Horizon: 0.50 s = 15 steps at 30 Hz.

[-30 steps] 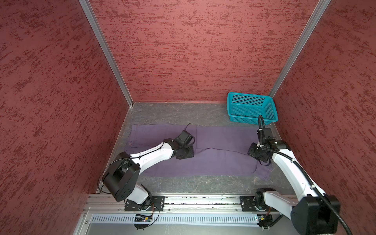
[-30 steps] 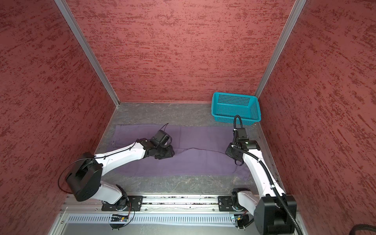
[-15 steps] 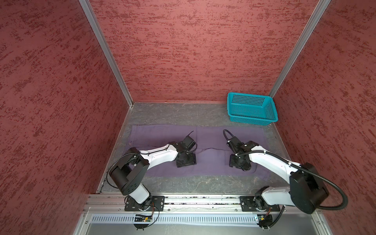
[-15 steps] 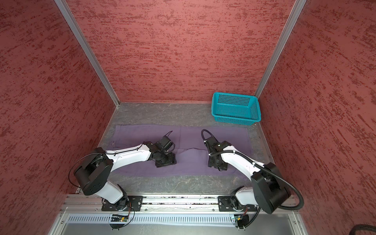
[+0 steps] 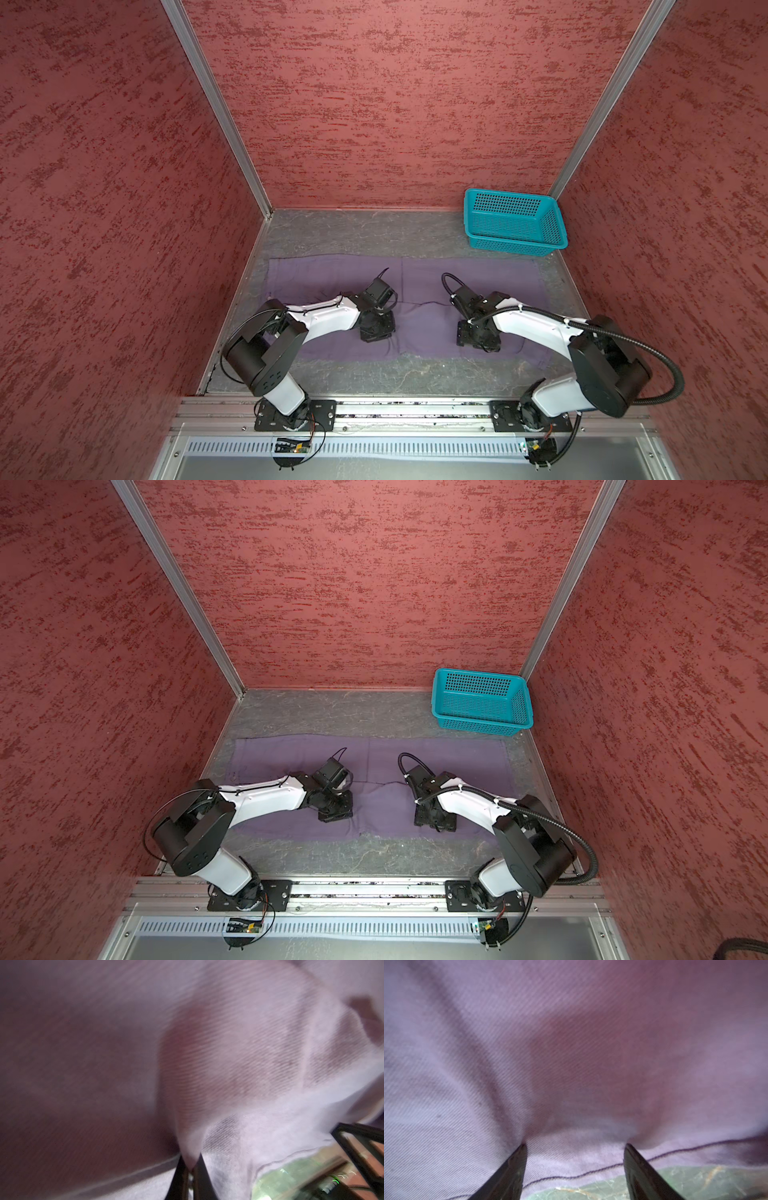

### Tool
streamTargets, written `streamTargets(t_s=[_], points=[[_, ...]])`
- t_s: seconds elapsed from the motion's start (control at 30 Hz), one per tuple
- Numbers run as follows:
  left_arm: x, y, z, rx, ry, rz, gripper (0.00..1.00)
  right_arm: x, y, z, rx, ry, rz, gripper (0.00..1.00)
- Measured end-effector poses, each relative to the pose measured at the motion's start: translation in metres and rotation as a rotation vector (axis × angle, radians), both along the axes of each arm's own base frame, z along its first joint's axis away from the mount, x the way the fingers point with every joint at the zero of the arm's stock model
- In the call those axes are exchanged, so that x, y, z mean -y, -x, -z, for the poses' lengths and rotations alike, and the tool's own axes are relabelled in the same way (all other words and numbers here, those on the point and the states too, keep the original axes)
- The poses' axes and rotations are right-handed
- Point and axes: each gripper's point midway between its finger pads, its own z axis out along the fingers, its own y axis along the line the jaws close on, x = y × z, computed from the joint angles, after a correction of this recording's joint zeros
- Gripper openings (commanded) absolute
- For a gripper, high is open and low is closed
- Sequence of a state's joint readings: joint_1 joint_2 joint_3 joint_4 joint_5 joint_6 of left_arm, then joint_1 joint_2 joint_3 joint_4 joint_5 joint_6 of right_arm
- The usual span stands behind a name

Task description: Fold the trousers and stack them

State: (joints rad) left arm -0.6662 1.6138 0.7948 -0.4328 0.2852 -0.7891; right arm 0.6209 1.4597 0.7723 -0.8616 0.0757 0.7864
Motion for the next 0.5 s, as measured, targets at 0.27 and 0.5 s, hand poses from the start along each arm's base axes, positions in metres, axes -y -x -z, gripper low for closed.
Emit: streamTargets(t_s=[0.27, 0.5], points=[[-0.098, -0.038, -0.005, 0.030, -0.019, -0.246, 0.00, -0.004, -0.004, -0.026, 0.037, -0.029, -0.006, 0.71], [-0.173, -0.030, -0.005, 0.018, -0.113, -0.392, 0.00, -0.007, -0.004, -0.043, 0.056, -0.047, -0.019, 0.62]])
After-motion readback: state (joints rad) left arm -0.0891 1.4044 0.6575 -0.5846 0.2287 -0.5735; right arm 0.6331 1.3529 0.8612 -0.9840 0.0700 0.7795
